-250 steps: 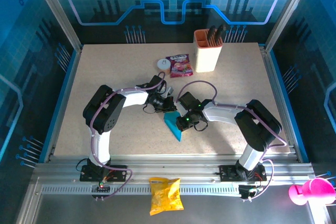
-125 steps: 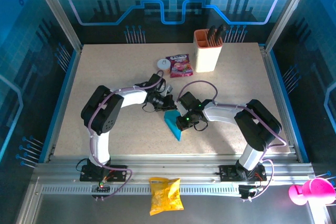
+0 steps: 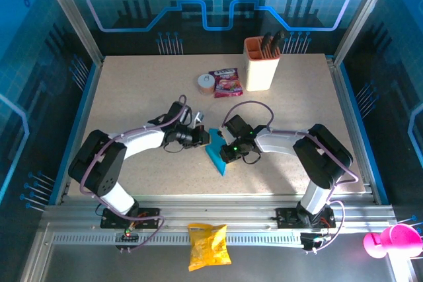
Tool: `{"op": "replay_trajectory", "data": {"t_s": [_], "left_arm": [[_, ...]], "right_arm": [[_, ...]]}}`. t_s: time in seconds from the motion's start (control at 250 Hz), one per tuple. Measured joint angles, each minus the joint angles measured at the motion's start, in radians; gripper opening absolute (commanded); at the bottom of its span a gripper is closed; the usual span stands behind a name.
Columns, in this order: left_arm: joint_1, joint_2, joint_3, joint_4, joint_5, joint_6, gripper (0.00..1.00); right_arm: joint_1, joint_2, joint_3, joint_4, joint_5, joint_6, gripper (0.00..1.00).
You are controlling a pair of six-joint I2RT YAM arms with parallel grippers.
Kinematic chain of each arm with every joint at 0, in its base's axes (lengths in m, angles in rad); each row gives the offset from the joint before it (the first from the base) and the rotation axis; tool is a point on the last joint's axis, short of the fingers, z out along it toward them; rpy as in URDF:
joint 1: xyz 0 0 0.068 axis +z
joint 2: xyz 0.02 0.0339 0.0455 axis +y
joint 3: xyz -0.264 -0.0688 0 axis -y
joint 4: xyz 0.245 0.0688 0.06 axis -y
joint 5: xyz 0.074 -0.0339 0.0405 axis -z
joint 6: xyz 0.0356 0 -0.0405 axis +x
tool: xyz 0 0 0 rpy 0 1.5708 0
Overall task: Fold a paper plane with a square sheet of paper (pick it up from the middle)
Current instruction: Third fold the triangle at the center of the table.
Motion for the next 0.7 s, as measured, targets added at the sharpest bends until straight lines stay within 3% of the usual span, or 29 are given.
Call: {"op": "replay_trajectory", "data": {"t_s": [0.204, 0.699], "left_arm": [[-0.039, 0.0, -0.054, 0.046, 0.003, -0.019, 0.0], [-0.04, 0.035, -0.062, 0.113, 0.001, -0.03, 0.0]], "right_arm": [[0.0, 0.008, 0.001, 0.022, -0.009, 0.0, 0.0], [-0.002, 0.02, 0.001, 0.051, -0.025, 0.0, 0.0]]}}
